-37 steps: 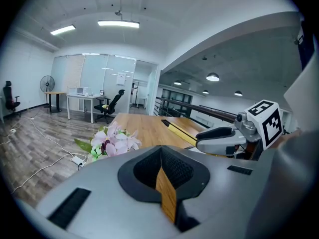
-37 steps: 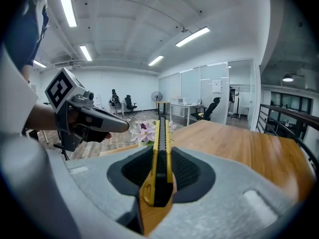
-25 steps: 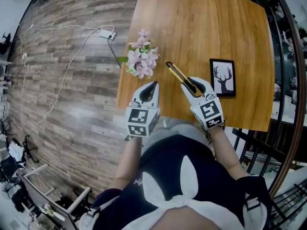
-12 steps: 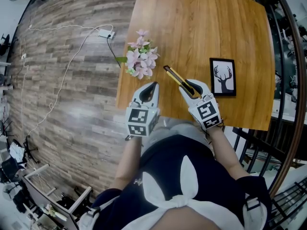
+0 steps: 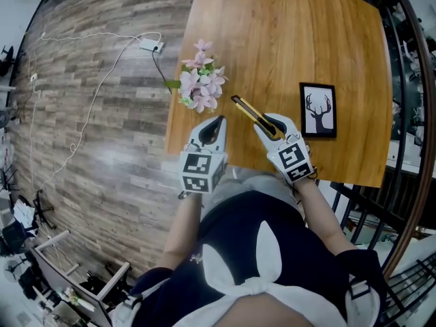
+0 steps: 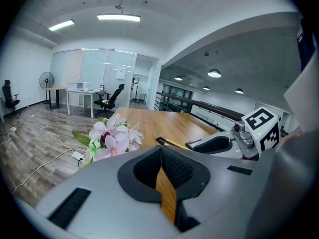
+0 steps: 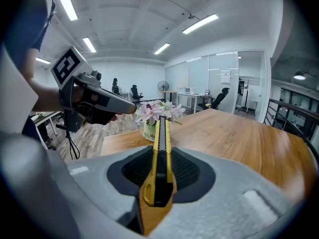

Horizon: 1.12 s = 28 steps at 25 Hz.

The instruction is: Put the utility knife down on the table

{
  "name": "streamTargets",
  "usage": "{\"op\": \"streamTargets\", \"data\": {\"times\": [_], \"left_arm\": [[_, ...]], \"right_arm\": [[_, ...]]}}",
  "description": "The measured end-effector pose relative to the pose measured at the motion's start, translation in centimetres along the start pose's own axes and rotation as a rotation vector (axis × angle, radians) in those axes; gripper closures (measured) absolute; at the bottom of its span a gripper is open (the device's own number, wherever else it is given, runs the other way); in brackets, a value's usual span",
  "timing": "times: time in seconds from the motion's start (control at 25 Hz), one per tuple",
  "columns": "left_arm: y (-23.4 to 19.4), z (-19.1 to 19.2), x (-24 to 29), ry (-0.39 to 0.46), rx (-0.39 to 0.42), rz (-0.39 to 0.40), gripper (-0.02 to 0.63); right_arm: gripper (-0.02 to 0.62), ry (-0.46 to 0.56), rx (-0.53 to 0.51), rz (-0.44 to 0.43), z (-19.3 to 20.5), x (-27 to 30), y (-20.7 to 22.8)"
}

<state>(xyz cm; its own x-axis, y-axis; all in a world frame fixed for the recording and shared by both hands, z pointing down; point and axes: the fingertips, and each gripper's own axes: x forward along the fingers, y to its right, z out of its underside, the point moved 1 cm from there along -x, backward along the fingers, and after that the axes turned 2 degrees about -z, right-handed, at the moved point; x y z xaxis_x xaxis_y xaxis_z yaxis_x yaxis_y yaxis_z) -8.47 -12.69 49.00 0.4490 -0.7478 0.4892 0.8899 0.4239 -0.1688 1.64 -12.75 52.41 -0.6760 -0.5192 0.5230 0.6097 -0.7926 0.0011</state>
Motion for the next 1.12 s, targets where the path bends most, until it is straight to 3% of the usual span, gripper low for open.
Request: {"op": "streamTargets", "data": {"times": [1.12], "left_arm": [[-1.6,1.5,1.1,-0.058,-0.013,-0.013,0.588]], "right_arm": [[0.480,-0.106,-0.029,-0.090,3.5,4.0,-0.8]]}}
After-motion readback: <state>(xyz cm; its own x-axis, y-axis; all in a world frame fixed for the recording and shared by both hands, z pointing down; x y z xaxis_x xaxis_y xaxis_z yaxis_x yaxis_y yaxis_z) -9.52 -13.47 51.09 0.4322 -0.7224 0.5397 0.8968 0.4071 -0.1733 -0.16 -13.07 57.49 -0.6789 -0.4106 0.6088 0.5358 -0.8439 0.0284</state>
